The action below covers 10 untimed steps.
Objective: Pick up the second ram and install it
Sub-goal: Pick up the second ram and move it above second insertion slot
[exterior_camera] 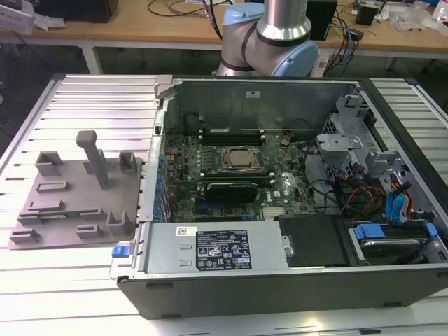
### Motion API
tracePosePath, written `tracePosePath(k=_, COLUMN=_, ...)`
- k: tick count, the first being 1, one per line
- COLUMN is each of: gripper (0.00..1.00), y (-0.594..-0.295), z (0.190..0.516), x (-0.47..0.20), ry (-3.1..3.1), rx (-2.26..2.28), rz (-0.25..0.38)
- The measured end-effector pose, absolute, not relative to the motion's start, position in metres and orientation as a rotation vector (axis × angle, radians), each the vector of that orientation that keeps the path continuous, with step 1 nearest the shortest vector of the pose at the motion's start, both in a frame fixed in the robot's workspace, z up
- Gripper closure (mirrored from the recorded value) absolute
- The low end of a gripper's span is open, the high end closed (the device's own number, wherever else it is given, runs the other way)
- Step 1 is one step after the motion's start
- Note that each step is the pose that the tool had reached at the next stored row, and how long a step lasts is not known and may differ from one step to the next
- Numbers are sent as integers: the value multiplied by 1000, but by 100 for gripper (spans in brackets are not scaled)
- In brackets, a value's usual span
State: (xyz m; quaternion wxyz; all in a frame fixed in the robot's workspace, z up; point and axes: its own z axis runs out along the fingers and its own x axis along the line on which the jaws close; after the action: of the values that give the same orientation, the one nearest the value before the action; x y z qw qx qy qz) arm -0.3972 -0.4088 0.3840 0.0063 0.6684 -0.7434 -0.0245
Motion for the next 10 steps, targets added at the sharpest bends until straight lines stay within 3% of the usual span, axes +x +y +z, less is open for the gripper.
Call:
tracePosePath(k=2, gripper=91, y=-409, z=384, x=-397, ry=-2326, rx=2091, rz=-77)
tracePosePath(k=3, gripper=79, y=-409, z=384, x=-397, ry=-2326, rx=2091, rz=-77)
tracePosePath(k=4, gripper=79, y=-409, z=384, x=-397, ry=-2327, rx=2091, rz=-77)
tracePosePath(k=5, gripper=72, y=-409, z=384, x=-397, ry=-2327, rx=2091, rz=-77)
tracePosePath(k=10, gripper=72, y=-409, z=377, x=-397, ry=-2327, rx=2091, rz=-77)
